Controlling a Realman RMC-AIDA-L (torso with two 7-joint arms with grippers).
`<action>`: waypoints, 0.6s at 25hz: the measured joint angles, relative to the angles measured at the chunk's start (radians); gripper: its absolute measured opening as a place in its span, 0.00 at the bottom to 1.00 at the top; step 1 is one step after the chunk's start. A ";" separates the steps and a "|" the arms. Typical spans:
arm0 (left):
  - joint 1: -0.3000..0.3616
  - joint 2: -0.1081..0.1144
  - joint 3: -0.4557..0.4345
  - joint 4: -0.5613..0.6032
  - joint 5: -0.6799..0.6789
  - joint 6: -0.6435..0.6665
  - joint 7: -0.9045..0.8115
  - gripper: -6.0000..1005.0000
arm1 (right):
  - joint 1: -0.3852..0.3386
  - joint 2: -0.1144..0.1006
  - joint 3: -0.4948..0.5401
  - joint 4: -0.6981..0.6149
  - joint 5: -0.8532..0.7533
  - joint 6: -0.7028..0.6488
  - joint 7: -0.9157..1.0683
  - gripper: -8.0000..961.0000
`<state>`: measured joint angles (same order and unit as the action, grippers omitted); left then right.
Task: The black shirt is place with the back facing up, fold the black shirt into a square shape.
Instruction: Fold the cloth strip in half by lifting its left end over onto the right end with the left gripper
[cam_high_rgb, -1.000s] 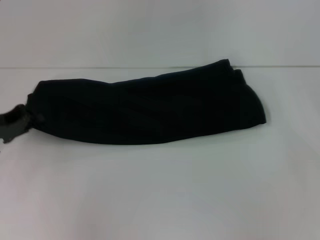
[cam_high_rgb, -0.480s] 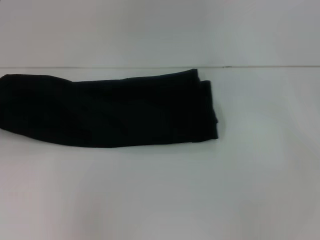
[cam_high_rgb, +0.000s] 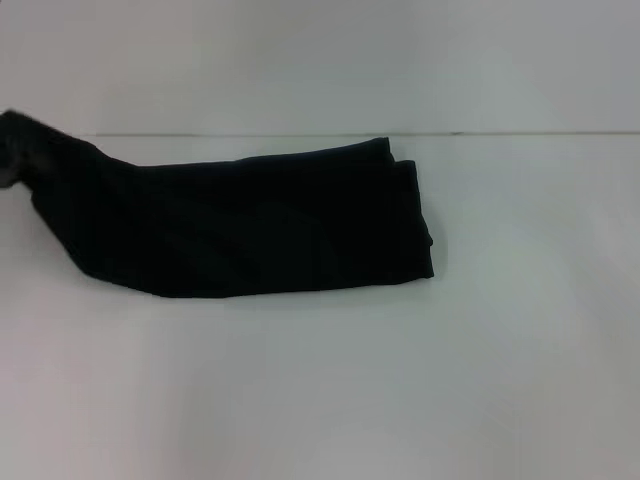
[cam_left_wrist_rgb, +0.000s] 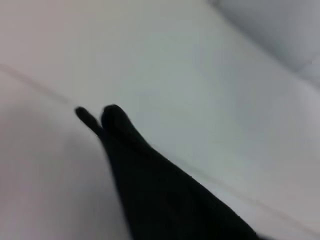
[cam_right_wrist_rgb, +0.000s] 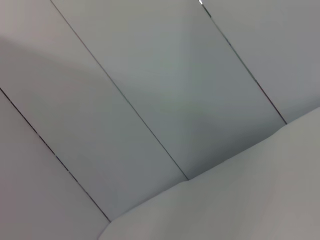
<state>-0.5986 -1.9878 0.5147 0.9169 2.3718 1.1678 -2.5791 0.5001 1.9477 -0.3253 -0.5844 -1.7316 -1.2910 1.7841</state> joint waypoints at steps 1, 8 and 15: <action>-0.005 -0.008 0.003 0.024 -0.008 0.021 -0.009 0.18 | -0.003 0.000 0.000 0.000 0.000 -0.004 0.000 0.78; -0.171 -0.045 0.043 0.121 -0.040 0.187 -0.038 0.19 | -0.008 0.004 0.000 0.000 0.001 -0.027 0.000 0.78; -0.251 -0.123 0.250 0.092 -0.046 0.105 -0.021 0.21 | -0.010 0.005 0.000 0.001 0.001 -0.032 0.026 0.78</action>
<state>-0.8500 -2.1109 0.7642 1.0087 2.3261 1.2731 -2.6001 0.4898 1.9528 -0.3252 -0.5832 -1.7308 -1.3226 1.8096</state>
